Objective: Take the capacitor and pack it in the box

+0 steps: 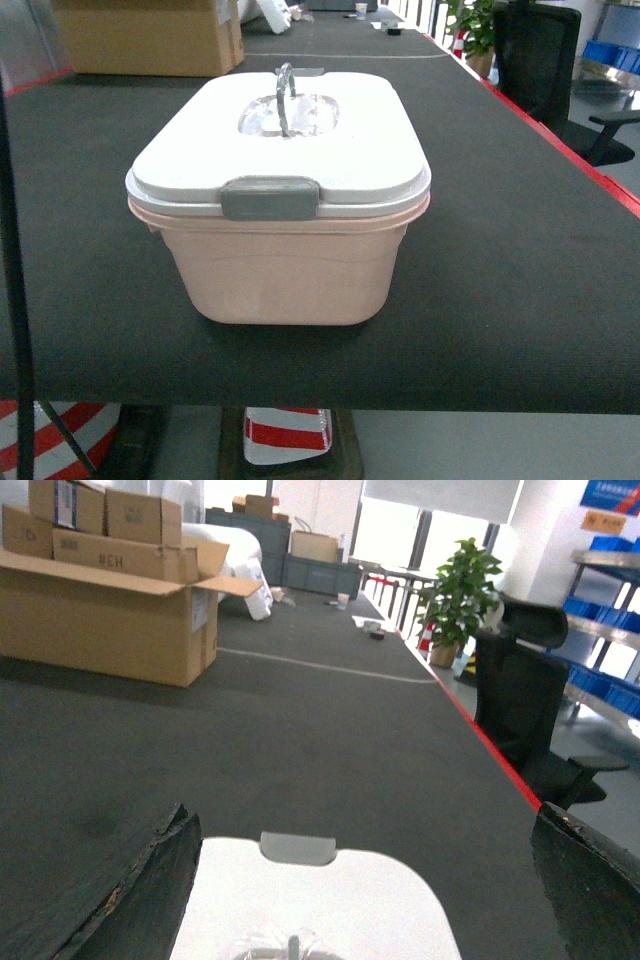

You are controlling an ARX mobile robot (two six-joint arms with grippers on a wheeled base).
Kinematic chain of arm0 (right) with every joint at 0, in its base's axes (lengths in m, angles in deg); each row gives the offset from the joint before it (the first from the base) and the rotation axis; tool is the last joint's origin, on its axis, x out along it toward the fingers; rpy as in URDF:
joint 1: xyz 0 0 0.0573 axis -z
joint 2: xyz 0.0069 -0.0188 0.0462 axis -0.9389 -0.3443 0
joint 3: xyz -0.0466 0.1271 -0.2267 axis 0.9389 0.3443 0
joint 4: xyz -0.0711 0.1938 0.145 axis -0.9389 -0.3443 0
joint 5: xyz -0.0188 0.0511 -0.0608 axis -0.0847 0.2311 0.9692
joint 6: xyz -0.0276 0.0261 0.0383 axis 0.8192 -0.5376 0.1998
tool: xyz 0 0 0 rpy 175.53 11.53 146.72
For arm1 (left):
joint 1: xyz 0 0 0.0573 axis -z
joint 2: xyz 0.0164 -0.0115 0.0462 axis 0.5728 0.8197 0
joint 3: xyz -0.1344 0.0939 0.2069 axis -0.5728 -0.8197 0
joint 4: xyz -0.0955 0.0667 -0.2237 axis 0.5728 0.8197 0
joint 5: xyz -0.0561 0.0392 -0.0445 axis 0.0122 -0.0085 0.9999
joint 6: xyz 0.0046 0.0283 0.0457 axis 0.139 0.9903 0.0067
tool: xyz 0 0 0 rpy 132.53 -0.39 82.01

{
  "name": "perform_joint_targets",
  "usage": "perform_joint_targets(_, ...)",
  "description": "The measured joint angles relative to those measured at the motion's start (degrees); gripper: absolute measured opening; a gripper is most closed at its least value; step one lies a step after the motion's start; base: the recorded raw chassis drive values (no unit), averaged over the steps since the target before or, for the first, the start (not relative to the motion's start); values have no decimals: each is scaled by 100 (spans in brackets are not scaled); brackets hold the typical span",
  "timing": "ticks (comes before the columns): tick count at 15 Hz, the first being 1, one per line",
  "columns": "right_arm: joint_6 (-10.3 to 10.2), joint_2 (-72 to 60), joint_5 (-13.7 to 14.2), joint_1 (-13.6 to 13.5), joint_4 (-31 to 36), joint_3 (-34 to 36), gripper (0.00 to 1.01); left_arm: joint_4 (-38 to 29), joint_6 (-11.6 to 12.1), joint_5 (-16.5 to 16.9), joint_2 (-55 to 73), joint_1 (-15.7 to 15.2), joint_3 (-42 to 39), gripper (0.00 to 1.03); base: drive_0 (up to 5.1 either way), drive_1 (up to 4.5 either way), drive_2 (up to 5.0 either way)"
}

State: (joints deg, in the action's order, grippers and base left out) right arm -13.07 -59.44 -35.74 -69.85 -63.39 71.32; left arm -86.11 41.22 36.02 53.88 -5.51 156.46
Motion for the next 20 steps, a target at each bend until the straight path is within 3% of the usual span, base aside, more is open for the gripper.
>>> perform_joint_targets(3, 0, 0, 2, 0, 0, 0, 98, -107, 4, 4, -313, -2, -192, 98, 0, 0, 0)
perform_joint_targets(5, 0, 0, 2, 0, 0, 0, 98, -302, 87, 77, -925, 0, -748, 98, 0, 0, 0)
perform_joint_targets(8, 0, 0, 0, 0, 0, 0, 98, -164, 168, 87, -953, -2, -756, 97, 0, 0, 0)
perform_joint_targets(9, 2, 0, 0, 0, 0, 0, 98, 494, 284, -11, -1088, -52, -778, 91, 0, 0, 0)
perform_joint_targets(10, 0, 0, 2, 0, -2, 0, 98, 772, 474, 140, -1537, -197, -1453, 78, 0, 0, 0)
perform_joint_targets(13, 2, 0, 2, 0, 2, 0, 98, -87, 597, 603, -3016, -1034, -3547, 41, 0, 0, 0)
perform_joint_targets(16, 0, 0, 2, 0, -2, 0, 98, -424, 603, 1255, -3755, -1447, -5071, 4, 0, 0, 0)
perform_joint_targets(20, 0, 0, 2, 0, 0, 0, 98, -584, 608, 1707, -4736, -1971, -6107, 2, 0, 0, 0)
